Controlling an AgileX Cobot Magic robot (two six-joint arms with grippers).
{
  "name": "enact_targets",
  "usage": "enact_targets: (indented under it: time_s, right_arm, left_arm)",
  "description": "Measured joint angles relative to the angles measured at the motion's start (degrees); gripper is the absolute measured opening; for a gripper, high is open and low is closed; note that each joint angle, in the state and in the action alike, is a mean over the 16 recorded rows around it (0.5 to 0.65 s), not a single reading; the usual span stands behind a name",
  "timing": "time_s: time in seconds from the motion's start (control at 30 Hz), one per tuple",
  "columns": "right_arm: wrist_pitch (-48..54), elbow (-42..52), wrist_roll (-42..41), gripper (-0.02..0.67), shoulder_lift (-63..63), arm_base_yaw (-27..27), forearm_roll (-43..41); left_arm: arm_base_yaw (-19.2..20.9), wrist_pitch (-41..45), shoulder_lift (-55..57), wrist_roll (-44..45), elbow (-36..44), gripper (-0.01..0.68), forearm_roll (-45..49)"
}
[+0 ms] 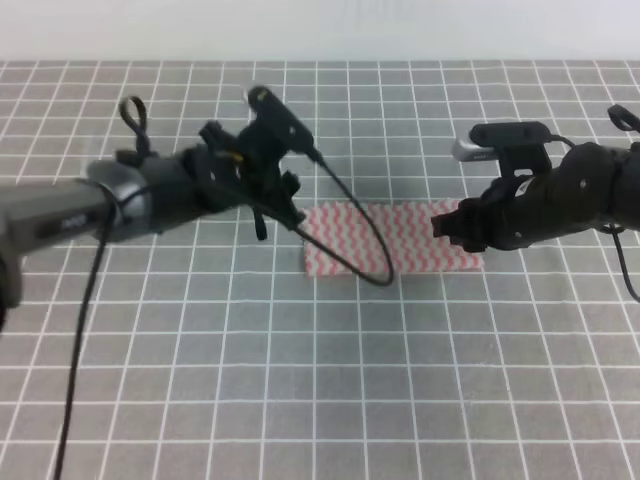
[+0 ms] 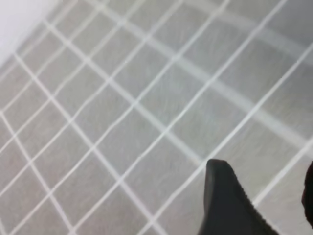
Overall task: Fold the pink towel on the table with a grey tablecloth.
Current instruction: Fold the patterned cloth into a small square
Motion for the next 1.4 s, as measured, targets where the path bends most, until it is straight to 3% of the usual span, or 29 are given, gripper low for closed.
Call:
enact_targets:
  time_s: [0.33,0.5,0.77,1.4]
  right_arm:
    - [3.9,0.02,1.6,0.261,-0.1,-2.18,1.88]
    - [5.04,0.02,1.78,0.291,-0.08,-3.46,3.67]
    - [5.95,0.01,0.82,0.33,-0.05,-4.27,6.28]
    - [14.94,-7.82,-2.63,0.333,5.2,-4.31,7.8]
  left_arm:
    - [0.2,17.55,-2.04,-3.62,-3.42,0.066,-6.24]
    - [0.21,22.59,-0.19,-3.28,-4.51,0.011,-8.29]
    - [0.24,25.13,2.93,-2.99,-4.67,-0.001,-8.77]
    - [0.29,25.53,4.88,-3.43,-4.66,-0.001,-8.73]
